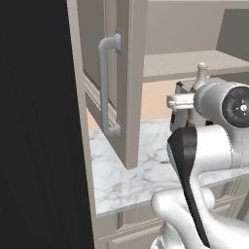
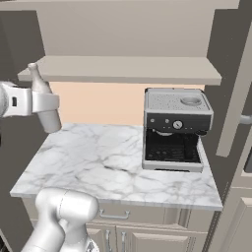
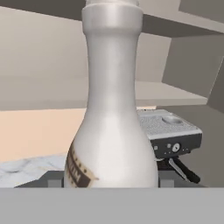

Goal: Open the cabinet directly in front. Then move the liquor and the cup to the dining counter with the candle on it.

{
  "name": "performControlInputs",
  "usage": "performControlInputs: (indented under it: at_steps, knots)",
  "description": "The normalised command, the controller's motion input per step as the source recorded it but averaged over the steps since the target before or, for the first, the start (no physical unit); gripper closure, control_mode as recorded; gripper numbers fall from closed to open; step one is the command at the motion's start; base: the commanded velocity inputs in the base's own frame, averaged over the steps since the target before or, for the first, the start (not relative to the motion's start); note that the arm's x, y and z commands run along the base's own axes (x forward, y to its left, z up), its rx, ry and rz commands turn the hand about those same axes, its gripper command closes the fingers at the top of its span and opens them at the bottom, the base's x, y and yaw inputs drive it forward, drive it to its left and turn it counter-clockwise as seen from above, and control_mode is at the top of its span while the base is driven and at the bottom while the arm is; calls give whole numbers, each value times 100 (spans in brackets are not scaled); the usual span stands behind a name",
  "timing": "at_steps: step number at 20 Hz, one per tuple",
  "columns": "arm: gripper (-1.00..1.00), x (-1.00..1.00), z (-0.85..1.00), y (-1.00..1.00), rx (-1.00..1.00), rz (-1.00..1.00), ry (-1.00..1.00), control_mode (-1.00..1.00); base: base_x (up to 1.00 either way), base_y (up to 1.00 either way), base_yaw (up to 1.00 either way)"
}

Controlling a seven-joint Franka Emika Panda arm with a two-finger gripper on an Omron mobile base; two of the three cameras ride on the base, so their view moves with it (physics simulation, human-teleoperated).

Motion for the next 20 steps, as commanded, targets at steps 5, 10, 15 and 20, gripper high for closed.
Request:
performControlInputs:
  at_steps: [5, 10, 15, 20]
  knots:
    - [100, -60, -33, -1, 0, -21, -1, -100, 0, 0, 0]
    - [100, -8, 0, -32, 0, 3, -22, -100, 0, 0, 0]
    - [100, -8, 0, -44, 0, 15, -22, -100, 0, 0, 0]
    - [100, 0, 0, 0, 0, 0, 1, 100, -26, 0, -5]
